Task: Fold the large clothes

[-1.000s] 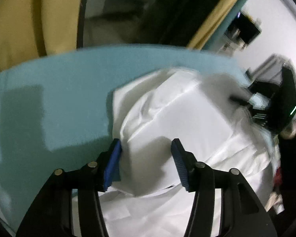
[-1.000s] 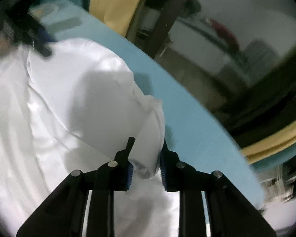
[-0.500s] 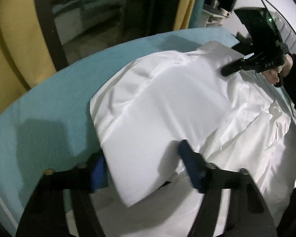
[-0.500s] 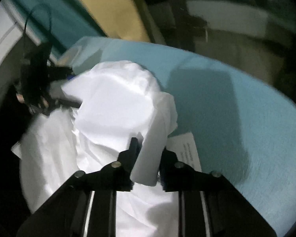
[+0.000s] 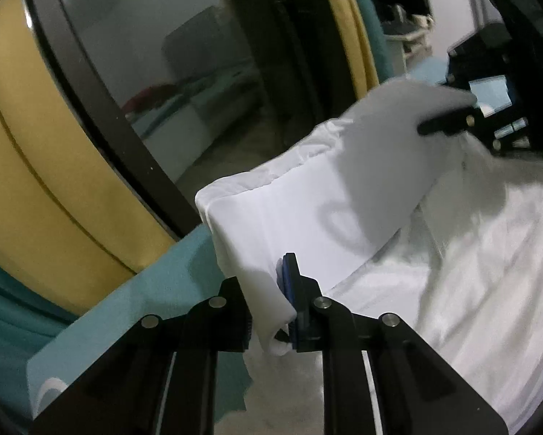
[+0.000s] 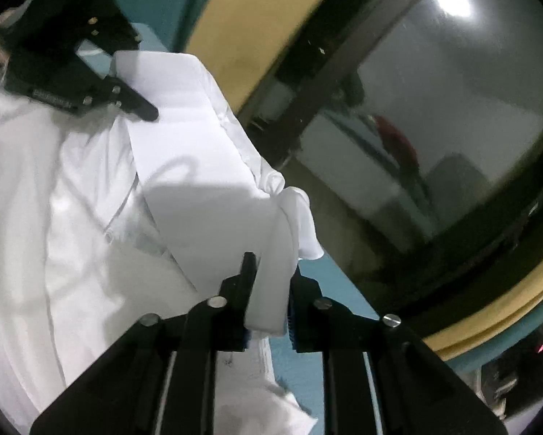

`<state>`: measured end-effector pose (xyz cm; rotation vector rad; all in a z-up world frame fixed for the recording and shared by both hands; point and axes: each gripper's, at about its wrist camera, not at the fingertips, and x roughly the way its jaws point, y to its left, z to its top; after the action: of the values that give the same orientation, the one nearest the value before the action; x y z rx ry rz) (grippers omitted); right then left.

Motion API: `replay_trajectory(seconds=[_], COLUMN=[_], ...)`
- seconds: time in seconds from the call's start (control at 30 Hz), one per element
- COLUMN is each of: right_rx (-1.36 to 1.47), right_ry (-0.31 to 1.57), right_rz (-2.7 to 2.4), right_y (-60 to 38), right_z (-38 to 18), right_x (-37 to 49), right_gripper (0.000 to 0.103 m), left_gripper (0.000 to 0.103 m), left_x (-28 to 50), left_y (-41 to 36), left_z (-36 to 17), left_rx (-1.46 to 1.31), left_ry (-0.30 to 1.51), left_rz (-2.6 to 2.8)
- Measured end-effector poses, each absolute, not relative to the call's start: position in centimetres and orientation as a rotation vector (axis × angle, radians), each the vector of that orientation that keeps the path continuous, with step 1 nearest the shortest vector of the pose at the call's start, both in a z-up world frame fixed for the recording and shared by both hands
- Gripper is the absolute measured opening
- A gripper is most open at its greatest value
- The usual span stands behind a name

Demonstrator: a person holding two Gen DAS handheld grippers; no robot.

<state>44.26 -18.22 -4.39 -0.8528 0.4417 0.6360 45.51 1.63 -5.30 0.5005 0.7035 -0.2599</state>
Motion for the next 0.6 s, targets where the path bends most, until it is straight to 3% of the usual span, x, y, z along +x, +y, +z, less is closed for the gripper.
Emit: replay_trajectory(seconds=[0.2,0.6], right_rx=[-0.836,-0.842], right_ry=[0.495,0.549], right_rz=[0.675,0.704], right_y=[-20.8,-21.9], right_z=[-4.5,-5.2], right_x=[42.0,36.2], right_gripper=[0.028,0.028], left_gripper=[0.017,0.018], left_x=[41.6,33.2], left_y=[2.1,3.0], left_z=[-5.6,-3.9], left_rx=[0.486,0.413], left_ry=[0.701,0.681], left_rz=[-0.297,-0.367])
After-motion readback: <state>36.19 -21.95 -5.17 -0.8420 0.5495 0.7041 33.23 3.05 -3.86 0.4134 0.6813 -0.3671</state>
